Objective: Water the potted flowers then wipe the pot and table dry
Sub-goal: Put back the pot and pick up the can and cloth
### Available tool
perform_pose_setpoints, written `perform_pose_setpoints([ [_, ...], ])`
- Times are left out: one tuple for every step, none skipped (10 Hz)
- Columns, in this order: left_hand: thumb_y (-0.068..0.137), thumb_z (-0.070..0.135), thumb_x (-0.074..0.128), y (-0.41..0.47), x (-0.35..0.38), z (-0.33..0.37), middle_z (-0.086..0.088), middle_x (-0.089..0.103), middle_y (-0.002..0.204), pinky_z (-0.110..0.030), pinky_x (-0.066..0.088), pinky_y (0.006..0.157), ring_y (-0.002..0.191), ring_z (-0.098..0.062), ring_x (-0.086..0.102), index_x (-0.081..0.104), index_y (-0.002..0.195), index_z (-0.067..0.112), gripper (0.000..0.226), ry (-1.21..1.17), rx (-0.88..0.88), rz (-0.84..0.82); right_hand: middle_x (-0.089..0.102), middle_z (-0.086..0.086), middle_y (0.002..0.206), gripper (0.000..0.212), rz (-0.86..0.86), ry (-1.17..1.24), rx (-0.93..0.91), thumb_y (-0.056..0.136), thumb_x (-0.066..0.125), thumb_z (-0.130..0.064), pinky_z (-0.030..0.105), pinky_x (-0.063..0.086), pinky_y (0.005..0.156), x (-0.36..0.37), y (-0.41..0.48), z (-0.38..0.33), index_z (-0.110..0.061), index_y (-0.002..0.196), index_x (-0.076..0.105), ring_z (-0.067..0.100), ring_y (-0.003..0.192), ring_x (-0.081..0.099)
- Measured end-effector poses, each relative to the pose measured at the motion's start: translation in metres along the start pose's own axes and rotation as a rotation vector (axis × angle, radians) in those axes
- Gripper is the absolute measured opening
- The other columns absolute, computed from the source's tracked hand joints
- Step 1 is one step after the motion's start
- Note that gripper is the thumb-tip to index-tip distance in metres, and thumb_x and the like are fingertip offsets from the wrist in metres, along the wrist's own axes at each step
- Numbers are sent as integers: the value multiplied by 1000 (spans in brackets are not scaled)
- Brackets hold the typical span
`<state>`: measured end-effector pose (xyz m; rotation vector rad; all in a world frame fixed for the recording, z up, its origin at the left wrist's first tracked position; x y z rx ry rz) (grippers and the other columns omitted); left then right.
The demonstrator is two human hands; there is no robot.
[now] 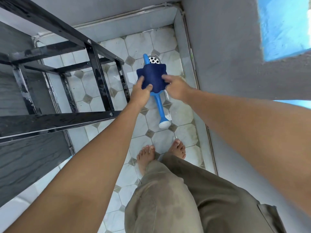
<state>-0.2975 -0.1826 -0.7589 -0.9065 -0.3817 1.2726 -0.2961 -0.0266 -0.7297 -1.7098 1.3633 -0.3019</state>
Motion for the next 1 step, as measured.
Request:
perform_pose_setpoints([
  [91,36,52,-9,10,1,0,38,154,-35,37,109,135,-19,42,22,153,24,69,83,-29,-114,53,13,143,52,-99,-143,-18,94,47,3,18,36,93,16,-6,12,-7,145,47,25,127,52],
])
Point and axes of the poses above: each hand's wrist, its own y-axis towards the middle knuckle, its own x-axis out of the palm, z = x × y, the point moved 2 cm from there along y, towards the middle knuckle
